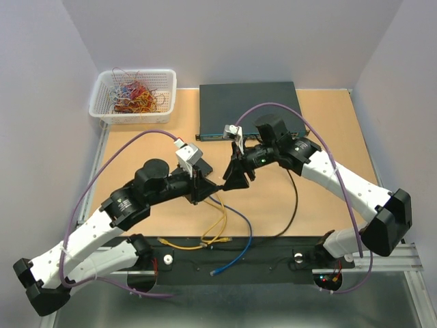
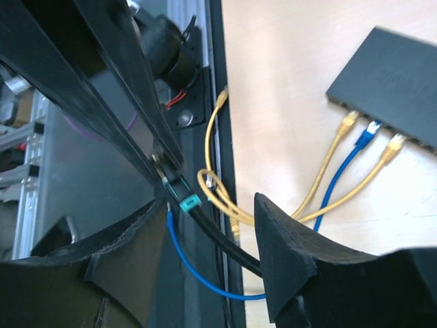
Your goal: Insert the plug into the switch port
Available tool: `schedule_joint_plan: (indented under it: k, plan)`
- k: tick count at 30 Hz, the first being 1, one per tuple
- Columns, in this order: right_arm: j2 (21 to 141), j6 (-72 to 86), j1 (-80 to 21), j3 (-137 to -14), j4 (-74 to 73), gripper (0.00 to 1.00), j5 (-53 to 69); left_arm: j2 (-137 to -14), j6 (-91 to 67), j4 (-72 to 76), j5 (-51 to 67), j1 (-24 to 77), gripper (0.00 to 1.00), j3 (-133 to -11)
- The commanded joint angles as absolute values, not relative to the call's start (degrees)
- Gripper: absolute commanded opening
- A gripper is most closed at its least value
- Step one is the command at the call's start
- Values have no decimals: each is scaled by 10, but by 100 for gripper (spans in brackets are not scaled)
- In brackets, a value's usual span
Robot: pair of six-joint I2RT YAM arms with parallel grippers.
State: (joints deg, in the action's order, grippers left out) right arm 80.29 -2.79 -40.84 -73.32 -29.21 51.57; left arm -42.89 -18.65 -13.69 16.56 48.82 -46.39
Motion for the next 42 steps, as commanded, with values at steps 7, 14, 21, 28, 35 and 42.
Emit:
schedule_joint_plan:
  k: [7, 14, 21, 28, 35, 42]
  plan:
    - [788, -47, -407, -737, -292, 54, 566, -396, -169, -134, 136, 492, 0, -512]
    - [762, -44, -407, -730, -268, 50, 598, -407, -170, -111, 145, 492, 0, -503]
    - [753, -22, -407, -713, -224, 40, 630, -412, -178, -88, 150, 492, 0, -493]
    - [773, -16, -407, -712, -217, 35, 631, -415, -181, -77, 156, 492, 0, -495]
    - [787, -7, -407, -730, -216, 42, 596, -410, -177, -73, 177, 492, 0, -496]
    - [808, -2, -407, -754, -214, 48, 566, -390, -171, -73, 194, 492, 0, -492]
